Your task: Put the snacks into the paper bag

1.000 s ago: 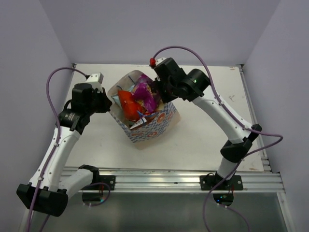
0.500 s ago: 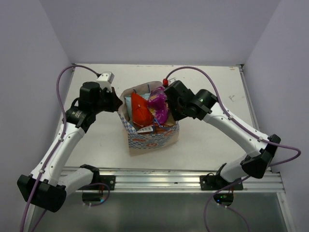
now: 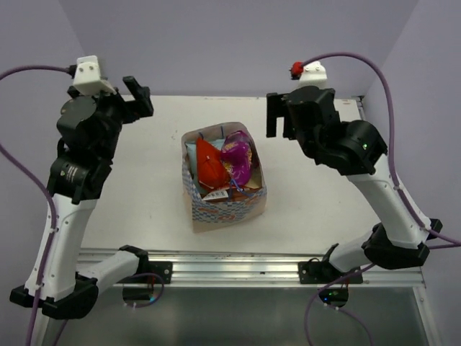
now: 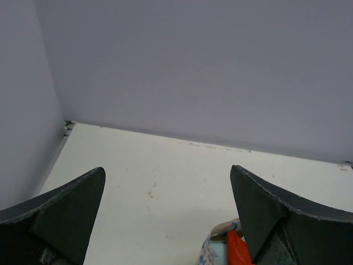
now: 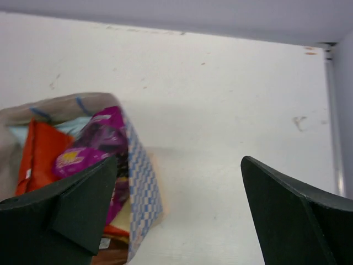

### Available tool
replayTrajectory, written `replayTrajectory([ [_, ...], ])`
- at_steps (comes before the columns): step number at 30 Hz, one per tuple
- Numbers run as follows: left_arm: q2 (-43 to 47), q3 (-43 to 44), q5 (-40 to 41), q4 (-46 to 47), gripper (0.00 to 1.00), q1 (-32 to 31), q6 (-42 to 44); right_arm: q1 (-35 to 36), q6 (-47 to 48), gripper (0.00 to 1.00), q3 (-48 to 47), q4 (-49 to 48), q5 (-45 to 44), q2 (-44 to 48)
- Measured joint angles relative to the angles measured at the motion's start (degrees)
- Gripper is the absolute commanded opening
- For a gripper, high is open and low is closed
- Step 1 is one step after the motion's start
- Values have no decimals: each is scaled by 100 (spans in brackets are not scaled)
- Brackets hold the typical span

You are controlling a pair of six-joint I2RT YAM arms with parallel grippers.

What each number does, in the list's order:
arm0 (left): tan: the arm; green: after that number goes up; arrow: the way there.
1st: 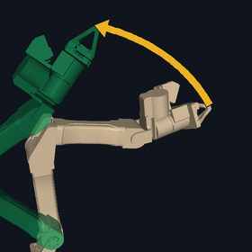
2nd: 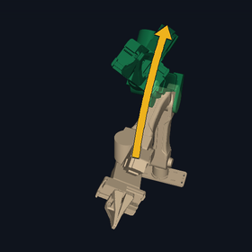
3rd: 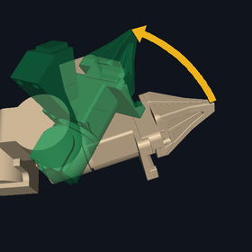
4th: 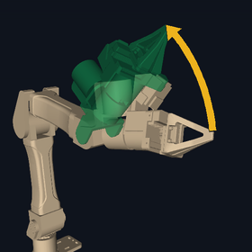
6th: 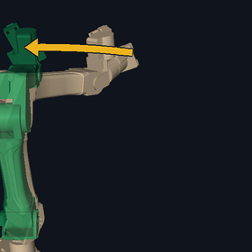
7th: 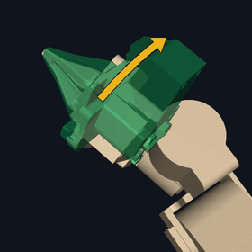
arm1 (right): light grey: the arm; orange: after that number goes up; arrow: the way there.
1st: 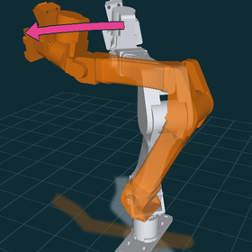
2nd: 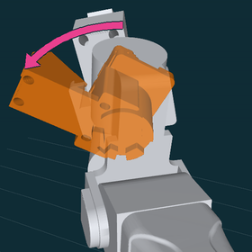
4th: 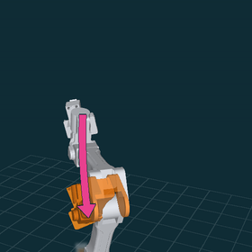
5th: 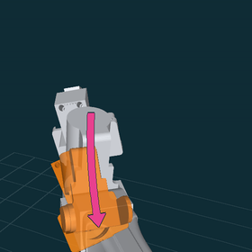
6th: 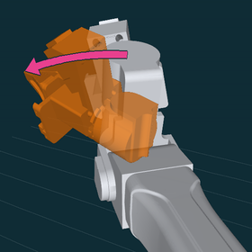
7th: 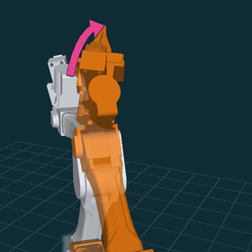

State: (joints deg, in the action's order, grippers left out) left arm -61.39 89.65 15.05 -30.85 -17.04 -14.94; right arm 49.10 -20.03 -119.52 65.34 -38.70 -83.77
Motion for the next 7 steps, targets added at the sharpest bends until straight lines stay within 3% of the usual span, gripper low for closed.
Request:
replayTrajectory([
  [4, 269, -111, 990, -2, 100, 2, 131, -9, -42, 99, 216, 313, -1272, 264],
  [7, 214, -455, 1233, -166, 100, 44, 101, -11, -85, 99, 634, 527, -1810, 295],
])
